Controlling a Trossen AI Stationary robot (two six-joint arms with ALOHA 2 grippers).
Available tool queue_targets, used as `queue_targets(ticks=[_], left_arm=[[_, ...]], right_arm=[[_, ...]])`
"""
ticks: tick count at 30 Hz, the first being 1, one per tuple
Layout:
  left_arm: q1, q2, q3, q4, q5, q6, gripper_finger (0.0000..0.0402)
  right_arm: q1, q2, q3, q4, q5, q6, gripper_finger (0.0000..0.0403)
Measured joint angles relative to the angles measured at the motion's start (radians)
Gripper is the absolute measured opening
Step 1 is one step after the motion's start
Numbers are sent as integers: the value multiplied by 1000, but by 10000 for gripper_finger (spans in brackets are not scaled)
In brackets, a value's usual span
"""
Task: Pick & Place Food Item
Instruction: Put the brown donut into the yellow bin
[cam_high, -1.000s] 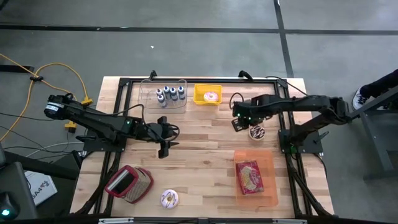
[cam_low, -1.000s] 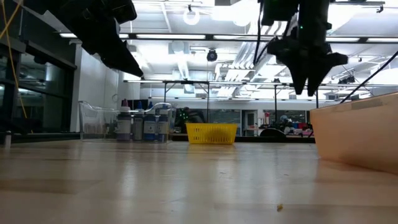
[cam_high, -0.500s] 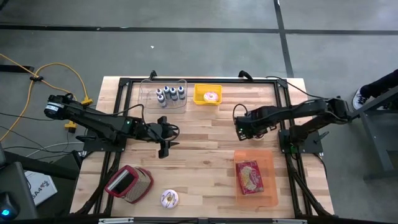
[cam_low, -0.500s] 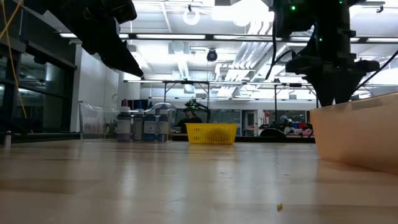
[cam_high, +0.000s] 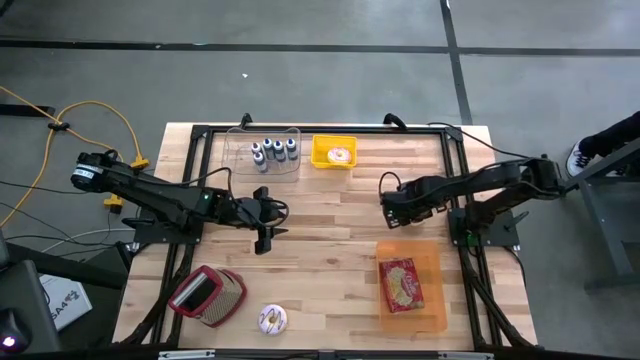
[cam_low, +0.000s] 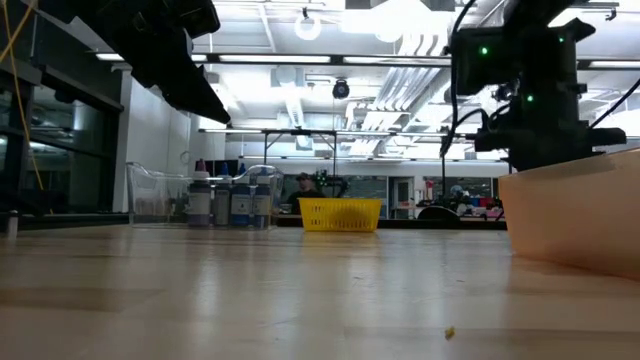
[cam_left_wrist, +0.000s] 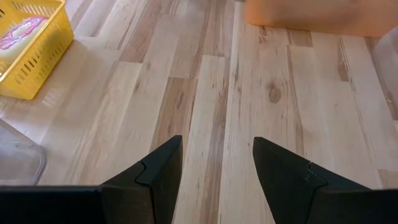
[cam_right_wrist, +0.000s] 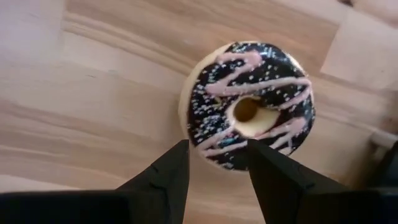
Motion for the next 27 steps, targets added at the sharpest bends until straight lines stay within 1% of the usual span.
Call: queue_targets(ticks=[9, 16, 21, 27], left_arm=[[0, 0, 0, 0, 0, -1, 188], [0, 0, 0, 0, 0, -1, 188], [0, 0, 0, 0, 0, -2, 188], [0, 0, 0, -1, 0, -2, 188]], right_arm=[[-5, 0, -24, 101, 27, -50, 148], [-5, 2, -24, 103, 53, -51, 148], [-5, 53, -24, 96, 51, -54, 148], [-6, 137, -22, 106, 31, -96, 148]])
